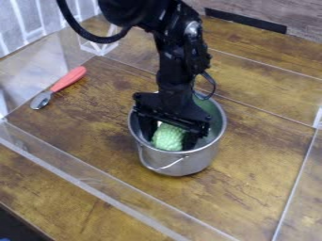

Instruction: Remove the green object from the silver pot and put it on the table

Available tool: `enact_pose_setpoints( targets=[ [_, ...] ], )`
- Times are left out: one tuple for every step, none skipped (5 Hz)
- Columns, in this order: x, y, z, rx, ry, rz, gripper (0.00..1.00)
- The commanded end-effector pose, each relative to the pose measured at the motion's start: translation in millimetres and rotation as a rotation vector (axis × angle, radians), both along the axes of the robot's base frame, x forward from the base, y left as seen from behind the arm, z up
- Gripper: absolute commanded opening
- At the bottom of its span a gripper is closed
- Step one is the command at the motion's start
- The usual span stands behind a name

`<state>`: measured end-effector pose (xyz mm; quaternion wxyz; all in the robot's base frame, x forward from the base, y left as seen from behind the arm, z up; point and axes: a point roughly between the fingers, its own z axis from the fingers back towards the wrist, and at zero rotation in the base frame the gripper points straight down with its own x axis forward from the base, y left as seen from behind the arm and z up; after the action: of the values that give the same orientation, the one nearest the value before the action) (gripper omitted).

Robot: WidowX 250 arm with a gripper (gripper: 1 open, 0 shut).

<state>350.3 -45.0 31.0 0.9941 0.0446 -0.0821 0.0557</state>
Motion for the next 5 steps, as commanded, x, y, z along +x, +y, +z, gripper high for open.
enact_pose_setpoints(
  targets=[
    [7.1, -3.2, 9.1, -0.001, -0.04, -0.021, 1.0],
    [9.4, -3.3, 7.4, 0.001, -0.044, -0.019, 1.0],
    [12.1, -2.7, 7.1, -0.005, -0.047, -0.017, 0.0],
    [14.6, -2.6, 8.3, -0.012, -0.052, -0.018, 1.0],
    [15.9, -2.5, 10.1, -0.02, -0.057, -0.019, 1.0]
  ],
)
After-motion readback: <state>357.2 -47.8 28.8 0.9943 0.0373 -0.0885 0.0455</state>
